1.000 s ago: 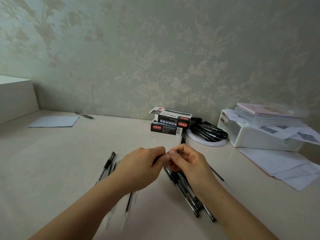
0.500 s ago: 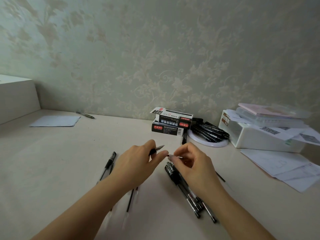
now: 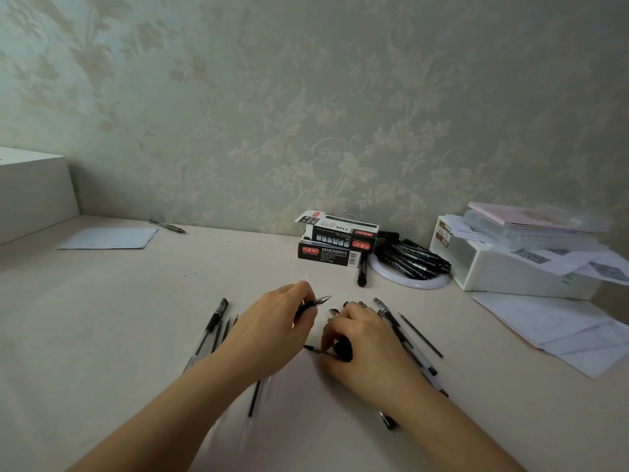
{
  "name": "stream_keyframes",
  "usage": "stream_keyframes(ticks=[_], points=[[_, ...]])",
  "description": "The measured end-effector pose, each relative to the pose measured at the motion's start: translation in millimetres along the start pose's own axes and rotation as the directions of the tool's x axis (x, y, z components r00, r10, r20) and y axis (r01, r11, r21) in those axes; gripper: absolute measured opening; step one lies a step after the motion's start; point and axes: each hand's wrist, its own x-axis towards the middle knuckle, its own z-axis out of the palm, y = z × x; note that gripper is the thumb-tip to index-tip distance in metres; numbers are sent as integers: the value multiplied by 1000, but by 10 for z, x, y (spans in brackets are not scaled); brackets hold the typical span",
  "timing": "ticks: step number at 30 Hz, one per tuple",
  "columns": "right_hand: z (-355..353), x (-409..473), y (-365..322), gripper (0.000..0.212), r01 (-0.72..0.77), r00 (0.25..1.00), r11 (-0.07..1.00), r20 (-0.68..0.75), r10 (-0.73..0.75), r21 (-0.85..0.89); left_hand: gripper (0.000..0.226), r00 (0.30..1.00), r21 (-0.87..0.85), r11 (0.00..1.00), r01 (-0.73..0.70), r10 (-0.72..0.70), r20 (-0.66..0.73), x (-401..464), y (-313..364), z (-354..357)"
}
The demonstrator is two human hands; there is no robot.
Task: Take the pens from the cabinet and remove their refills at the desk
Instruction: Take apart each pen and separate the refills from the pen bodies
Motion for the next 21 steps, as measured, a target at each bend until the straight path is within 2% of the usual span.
stream_keyframes(ticks=[3, 5, 7, 10, 14, 17, 21], points=[[-15, -5, 5, 17, -15, 1000, 1000, 13, 15, 3, 8, 1000, 6, 1000, -6, 6, -3, 7, -28, 19], [-47, -3, 0, 25, -48, 998, 996, -45, 52, 72, 6, 1000, 10, 1000, -17, 17, -1, 12, -44, 29], [-98, 6, -14, 27, -124, 978, 958, -131, 162, 260, 4, 999, -10, 999, -47, 47, -9, 18, -44, 26], [-149, 25, -20, 25, -192, 950, 842, -120, 288, 505, 2, 993, -75, 990, -120, 119, -23, 23, -11, -3], [-160, 27, -8, 25, -210, 949, 788, -72, 306, 578, 5, 982, -113, 976, -187, 182, -50, 24, 48, -25], [-178, 35, -9, 23, -197, 951, 712, -44, 305, 674, 13, 986, -190, 970, -152, 136, -96, 22, 65, -62], [-198, 41, -20, 17, -198, 953, 678, -23, 303, 708, 16, 988, -219, 967, -130, 108, -107, 19, 84, -104]])
